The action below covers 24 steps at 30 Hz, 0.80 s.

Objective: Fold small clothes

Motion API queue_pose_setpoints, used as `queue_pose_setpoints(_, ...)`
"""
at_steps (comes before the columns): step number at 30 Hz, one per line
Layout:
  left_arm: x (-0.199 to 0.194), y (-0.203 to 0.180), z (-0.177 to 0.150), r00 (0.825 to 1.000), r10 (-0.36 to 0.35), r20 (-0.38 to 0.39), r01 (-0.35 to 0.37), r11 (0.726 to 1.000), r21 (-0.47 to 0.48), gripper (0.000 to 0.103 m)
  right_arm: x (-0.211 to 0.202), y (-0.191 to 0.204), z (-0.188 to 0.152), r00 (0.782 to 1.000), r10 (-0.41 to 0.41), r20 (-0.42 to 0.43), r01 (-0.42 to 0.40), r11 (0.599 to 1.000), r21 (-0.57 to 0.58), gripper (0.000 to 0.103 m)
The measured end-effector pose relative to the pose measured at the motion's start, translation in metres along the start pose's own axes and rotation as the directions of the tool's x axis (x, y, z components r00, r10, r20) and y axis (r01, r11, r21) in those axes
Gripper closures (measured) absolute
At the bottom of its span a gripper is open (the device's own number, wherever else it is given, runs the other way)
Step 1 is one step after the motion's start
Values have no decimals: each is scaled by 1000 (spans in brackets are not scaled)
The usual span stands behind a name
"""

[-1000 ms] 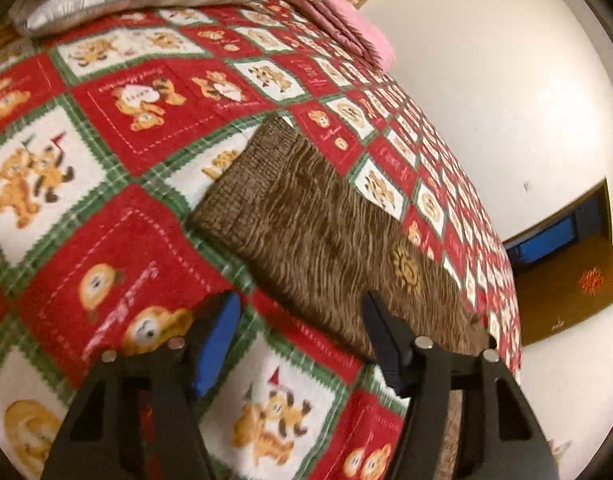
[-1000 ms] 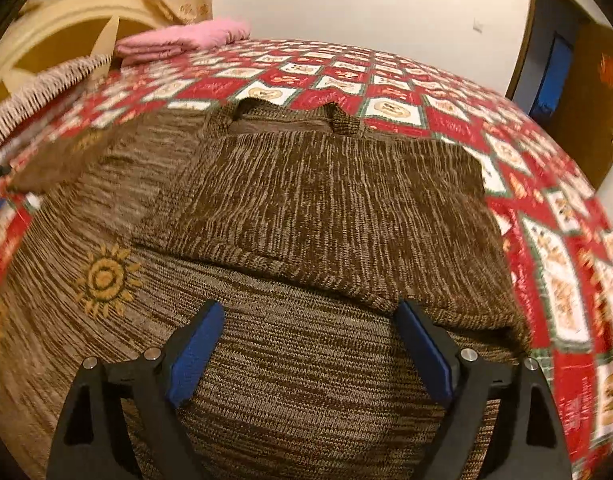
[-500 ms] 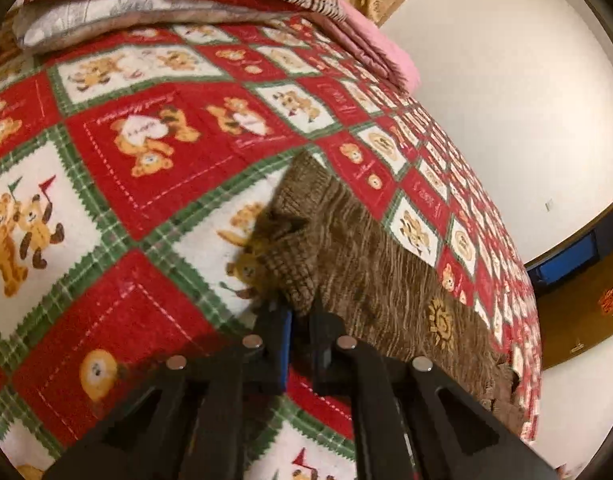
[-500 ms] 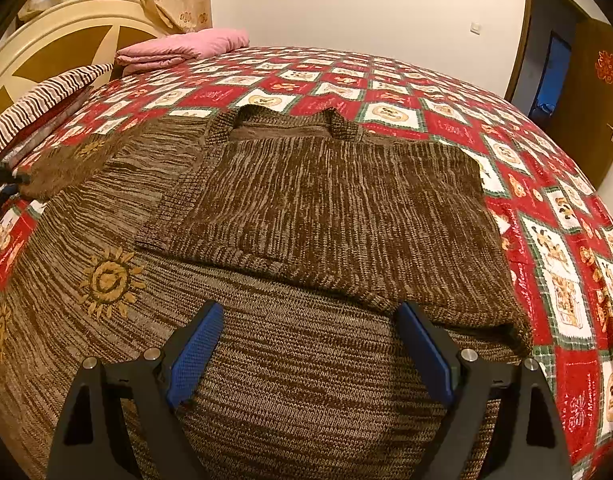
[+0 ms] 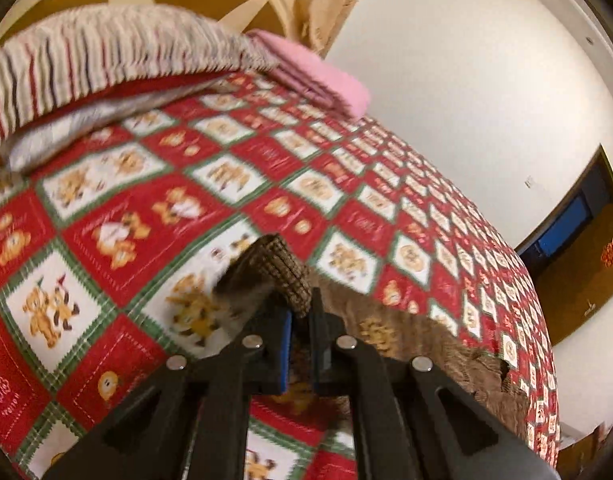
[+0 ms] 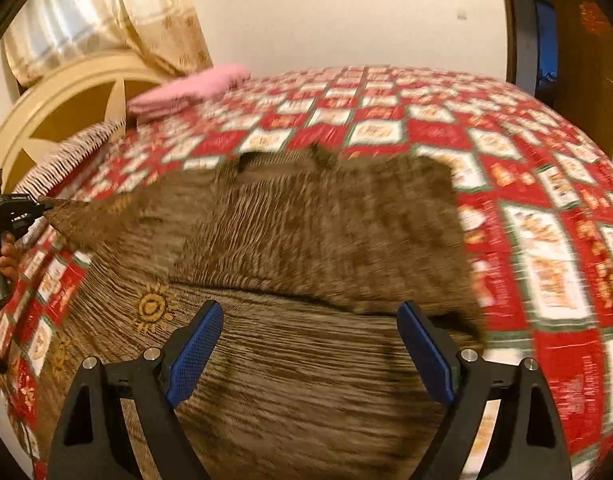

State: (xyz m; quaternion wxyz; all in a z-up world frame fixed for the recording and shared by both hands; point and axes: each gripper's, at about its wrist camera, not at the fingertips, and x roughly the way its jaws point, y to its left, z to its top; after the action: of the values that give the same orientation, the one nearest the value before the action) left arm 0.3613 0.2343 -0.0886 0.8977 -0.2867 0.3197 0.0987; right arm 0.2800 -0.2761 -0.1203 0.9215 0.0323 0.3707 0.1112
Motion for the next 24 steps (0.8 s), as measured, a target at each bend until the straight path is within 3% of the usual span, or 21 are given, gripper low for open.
queue_pose_setpoints(6, -11, -45, 2, 999, -22, 26, 20, 997, 74, 96, -37, -33, -15, 996, -55, 66, 56, 998, -10, 14)
queue_pose_setpoints(13, -20, -113, -12, 997, -64, 33, 57, 983, 173, 96, -50, -77, -44, 987, -111, 112, 102, 991, 83, 14)
queue_pose_setpoints(17, -25, -160, -30, 994, -111, 15, 105, 967, 230, 96, -47, -97, -47, 989, -101, 103, 83, 982, 169, 14)
queue_pose_setpoints(24, -21, -233, -80, 984, -173, -29, 173, 931, 322, 96, -39, -93, -48, 993, -91, 75, 79, 985, 153, 14)
